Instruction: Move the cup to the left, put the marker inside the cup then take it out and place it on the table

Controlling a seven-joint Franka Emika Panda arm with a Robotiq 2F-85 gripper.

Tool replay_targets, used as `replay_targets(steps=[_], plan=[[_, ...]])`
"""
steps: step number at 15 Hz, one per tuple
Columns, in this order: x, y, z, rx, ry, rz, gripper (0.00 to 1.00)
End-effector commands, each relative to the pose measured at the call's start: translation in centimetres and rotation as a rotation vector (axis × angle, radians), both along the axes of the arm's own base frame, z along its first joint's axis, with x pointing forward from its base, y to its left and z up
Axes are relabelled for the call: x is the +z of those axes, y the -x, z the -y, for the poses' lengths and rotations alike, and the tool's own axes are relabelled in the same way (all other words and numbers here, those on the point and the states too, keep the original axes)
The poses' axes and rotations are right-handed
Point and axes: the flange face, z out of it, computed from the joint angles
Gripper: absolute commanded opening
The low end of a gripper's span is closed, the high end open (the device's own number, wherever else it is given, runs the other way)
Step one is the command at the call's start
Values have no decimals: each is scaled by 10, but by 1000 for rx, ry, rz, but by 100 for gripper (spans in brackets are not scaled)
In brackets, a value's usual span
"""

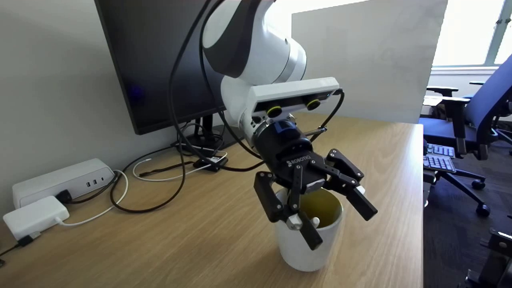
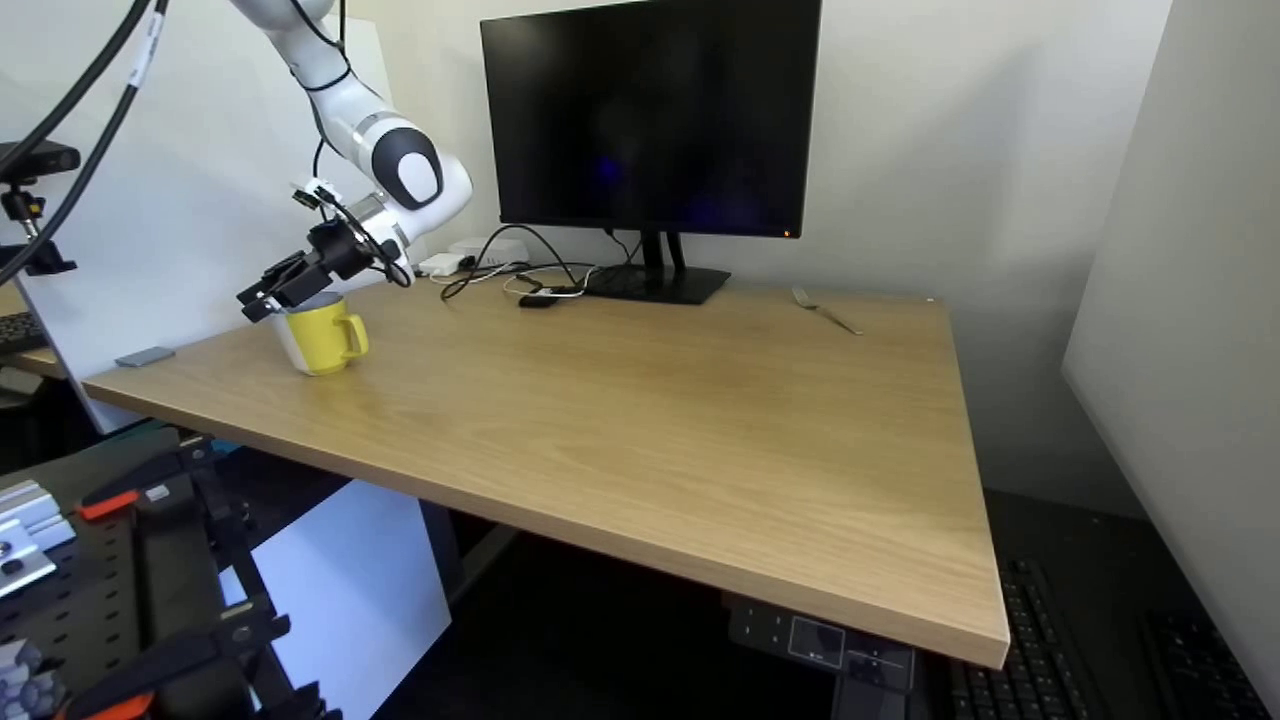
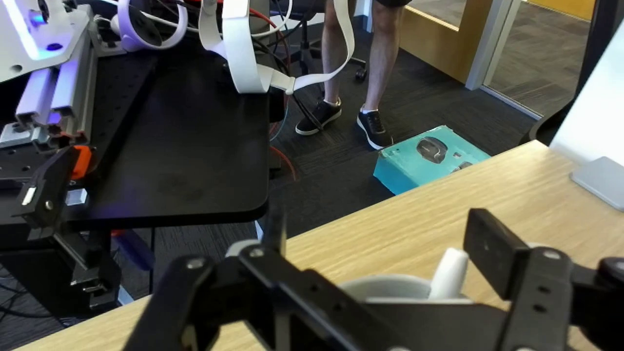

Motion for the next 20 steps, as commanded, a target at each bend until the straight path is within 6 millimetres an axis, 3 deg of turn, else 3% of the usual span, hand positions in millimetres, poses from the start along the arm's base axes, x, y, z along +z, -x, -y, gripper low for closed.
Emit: replay_targets(steps=[1,9,10,15,20], plan=[[5,-2,0,15,30,39,60],[5,-1,0,31,40,47,5],[5,-1,0,31,40,48,1],[9,-3,0,33,40,54,3],[32,-10,-3,34,30,80,3]])
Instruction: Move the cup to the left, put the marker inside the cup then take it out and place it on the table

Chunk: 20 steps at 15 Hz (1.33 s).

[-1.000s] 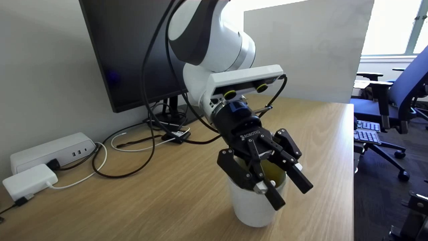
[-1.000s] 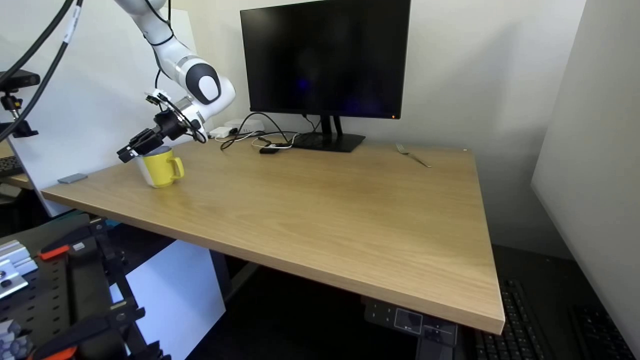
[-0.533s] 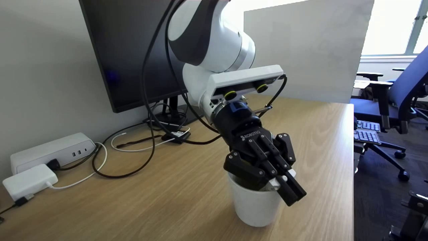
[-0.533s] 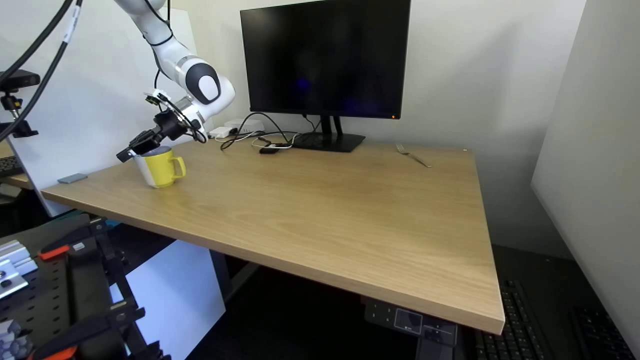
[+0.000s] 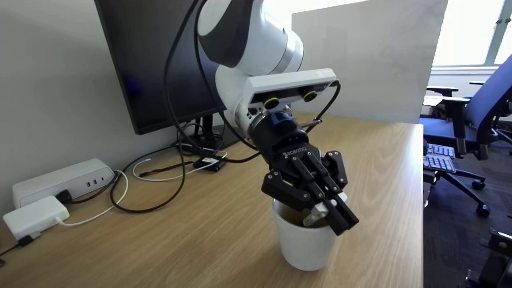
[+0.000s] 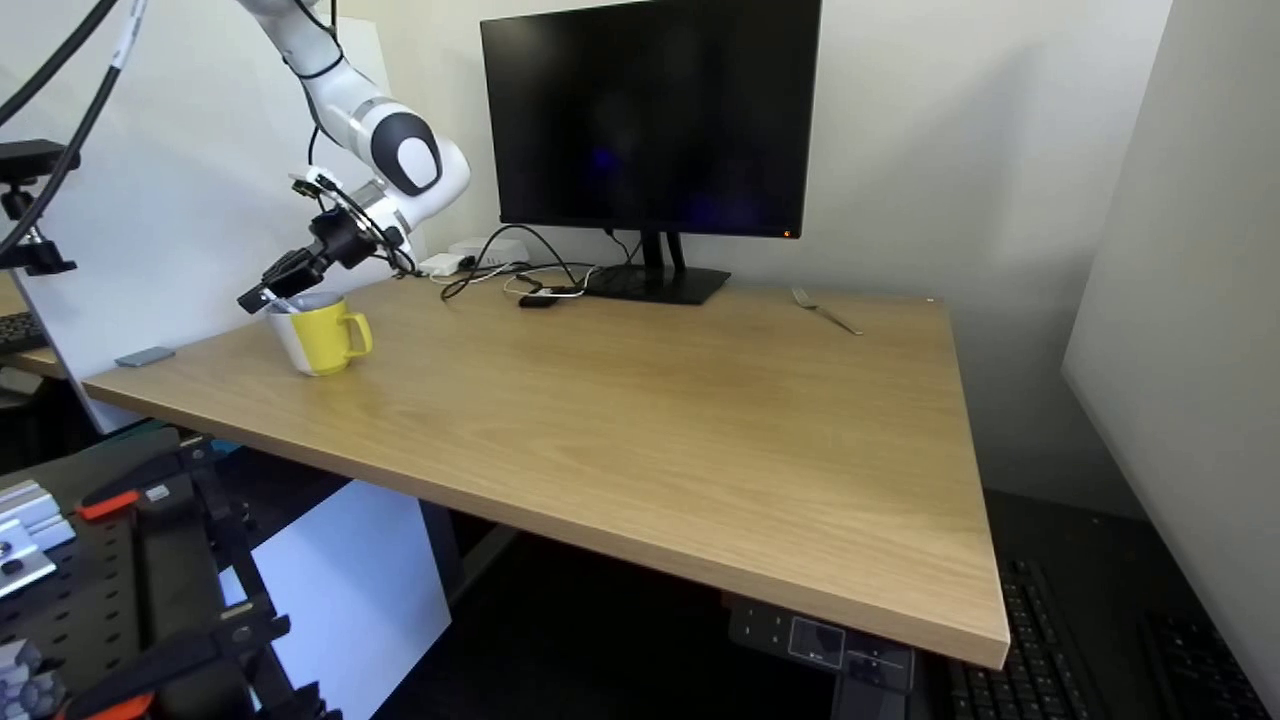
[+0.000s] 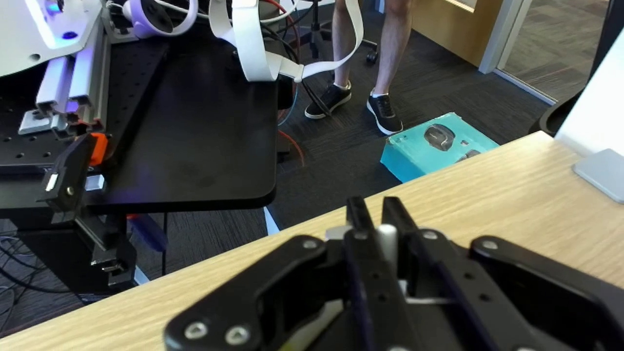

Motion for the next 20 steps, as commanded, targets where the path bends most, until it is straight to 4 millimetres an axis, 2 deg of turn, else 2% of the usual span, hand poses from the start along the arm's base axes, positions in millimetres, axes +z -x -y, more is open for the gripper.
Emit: replay_targets(steps=[1,8,15,20], plan=[[22,-4,0,8,15,35,3],[66,-1,13,11,-11,24,3],[132,14,42,29,-15,1,3],[166,19,56,27,-8,47,3]])
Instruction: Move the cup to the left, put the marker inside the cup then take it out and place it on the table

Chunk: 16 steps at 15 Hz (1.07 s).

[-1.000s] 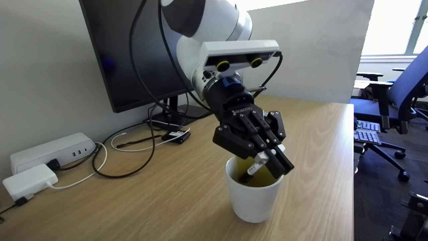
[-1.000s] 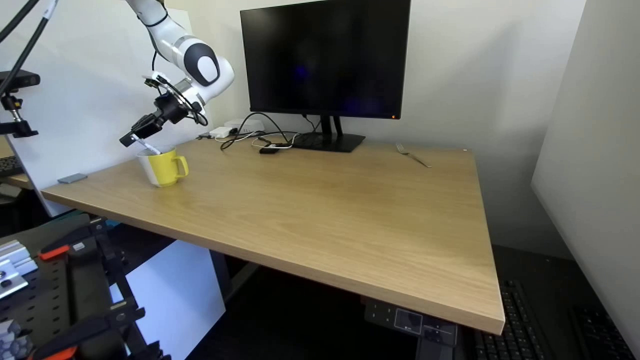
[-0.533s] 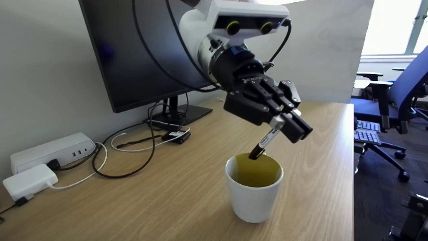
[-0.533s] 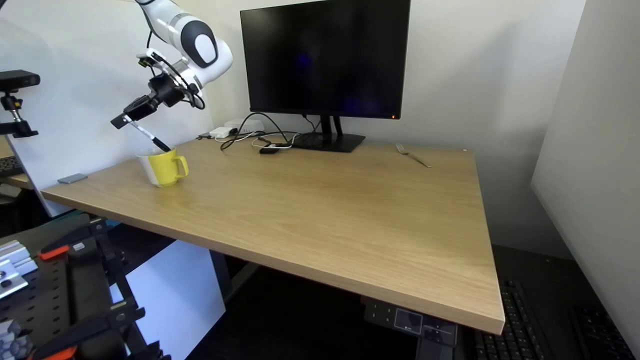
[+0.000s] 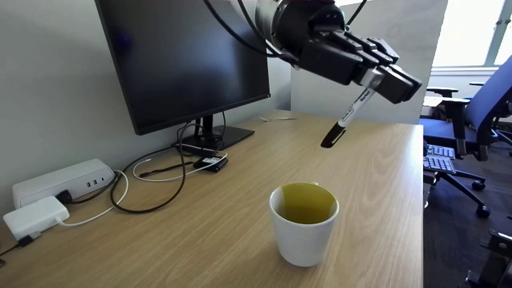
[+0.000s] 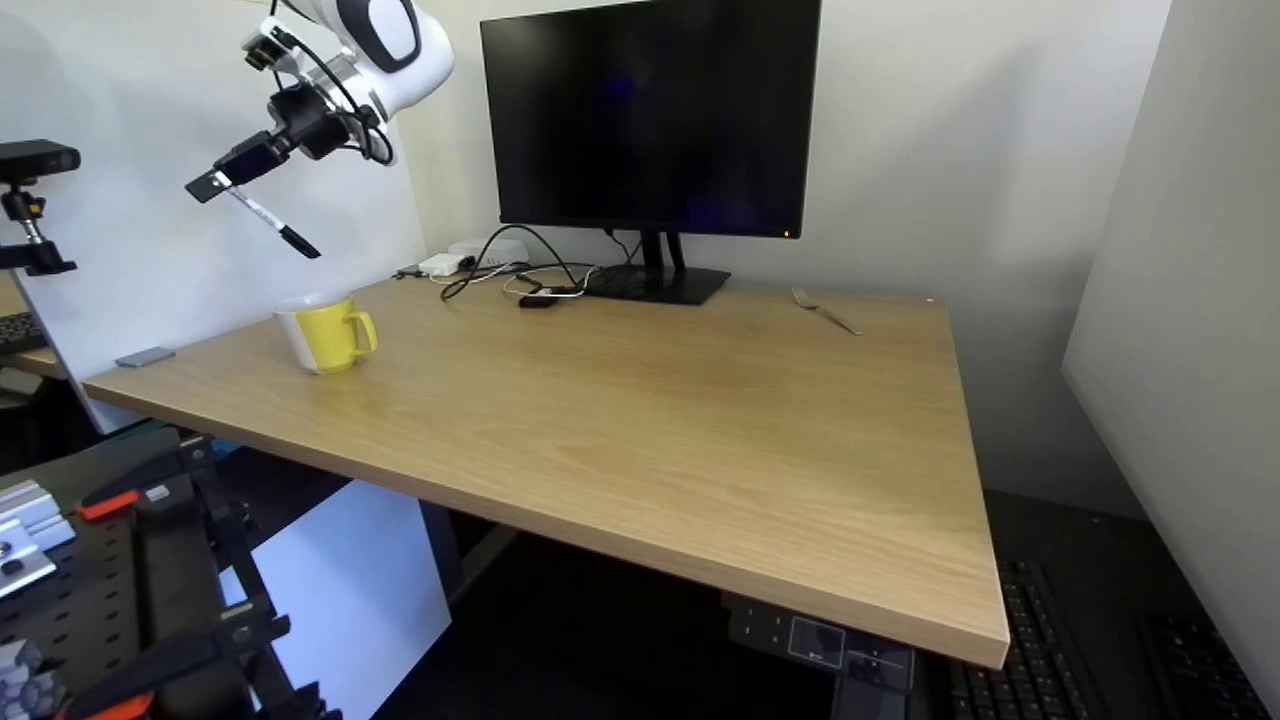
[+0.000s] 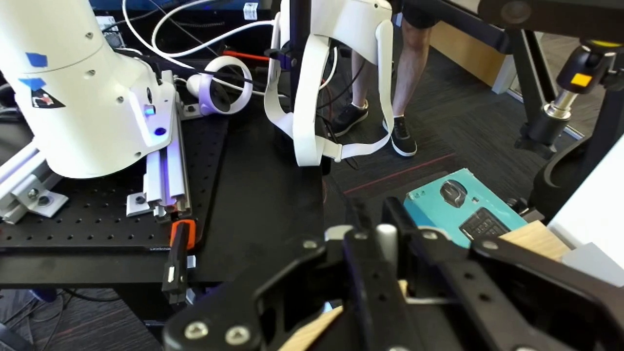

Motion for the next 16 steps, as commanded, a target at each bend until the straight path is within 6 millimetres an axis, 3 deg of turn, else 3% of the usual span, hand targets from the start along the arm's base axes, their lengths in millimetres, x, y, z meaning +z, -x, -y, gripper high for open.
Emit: replay_targets(steps=[1,7,16], plan=[[20,5,14,-9,-1,43,3],[35,-8,38,-2,79,191,3],[7,-43,69,21,138,494,3]])
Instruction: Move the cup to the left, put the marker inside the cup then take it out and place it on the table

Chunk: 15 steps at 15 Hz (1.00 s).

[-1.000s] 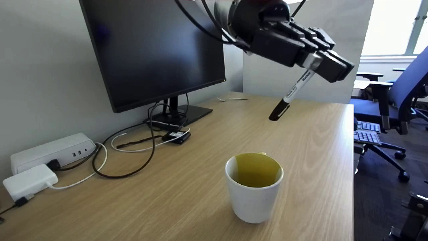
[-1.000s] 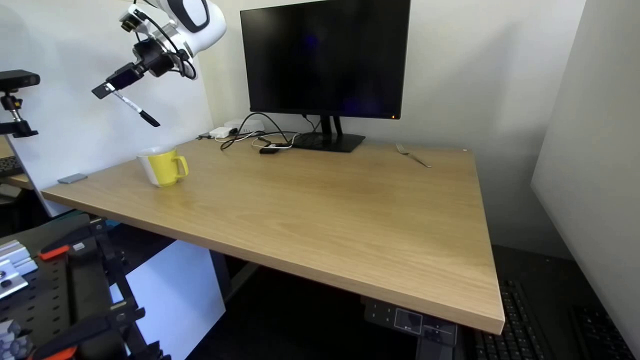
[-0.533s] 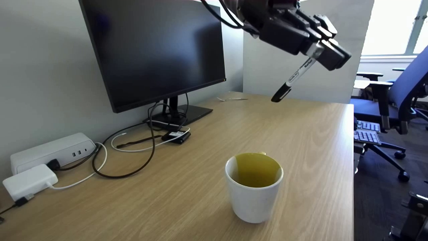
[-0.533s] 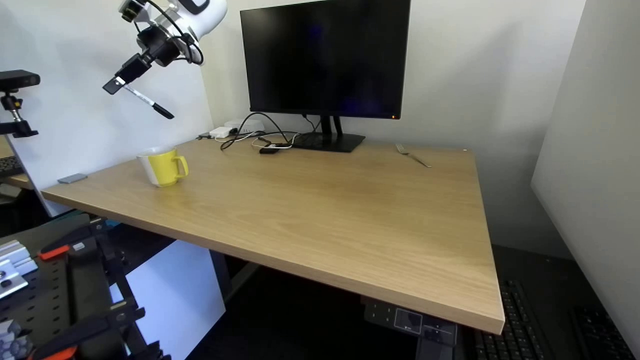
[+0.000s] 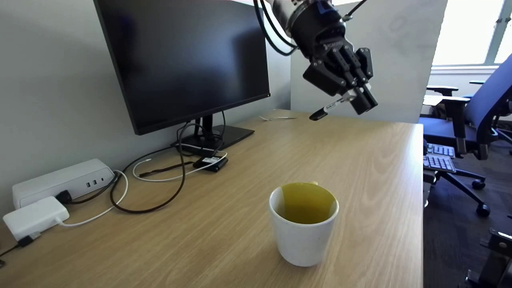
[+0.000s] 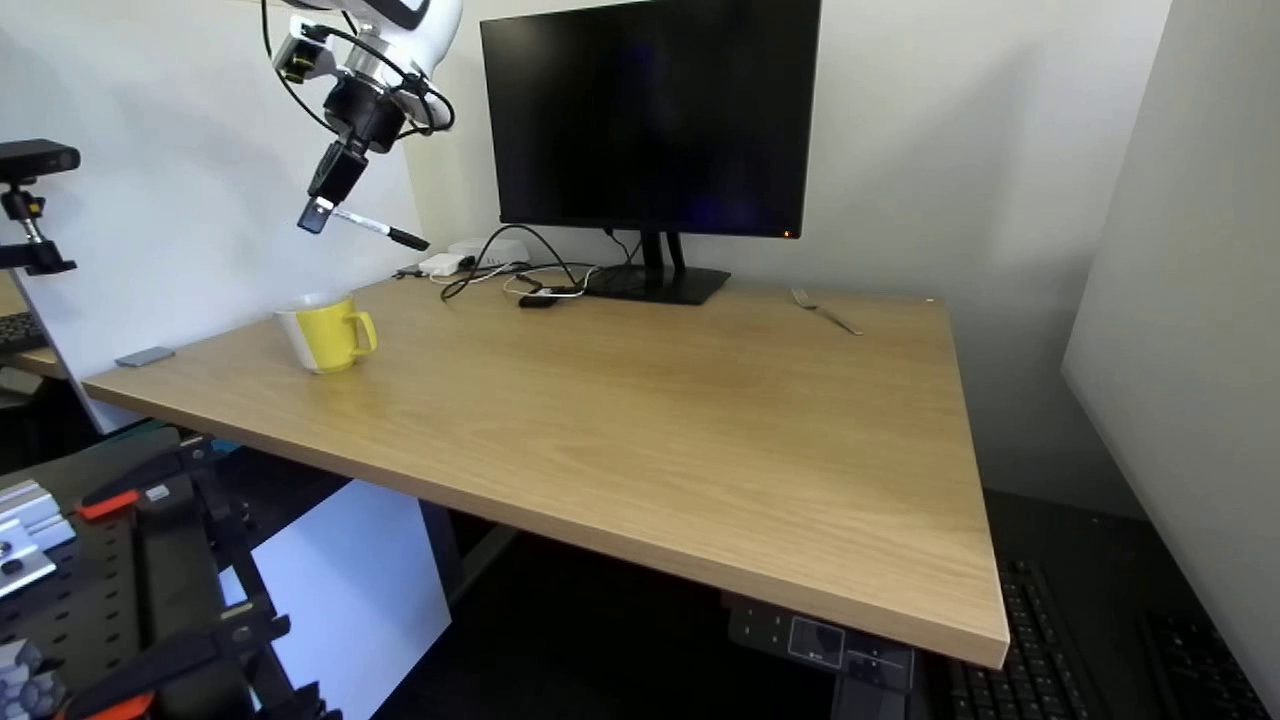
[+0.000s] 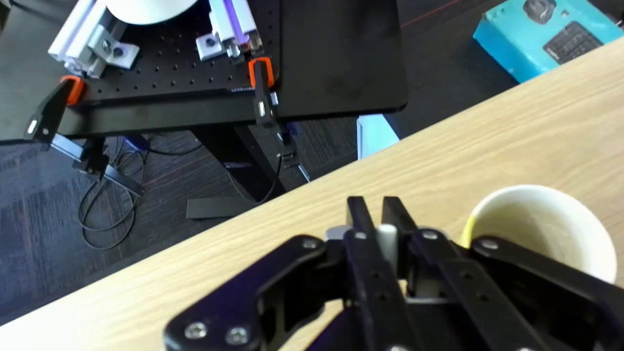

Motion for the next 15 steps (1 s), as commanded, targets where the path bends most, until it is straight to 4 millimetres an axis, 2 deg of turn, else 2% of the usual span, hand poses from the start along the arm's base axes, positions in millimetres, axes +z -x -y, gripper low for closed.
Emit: replay_targets(steps=[1,7,15], plan=[[-4,-3,11,11,8,116,3],[-29,-17,36,16,6,263,3],[-53,-45,70,62,-141,442,3]])
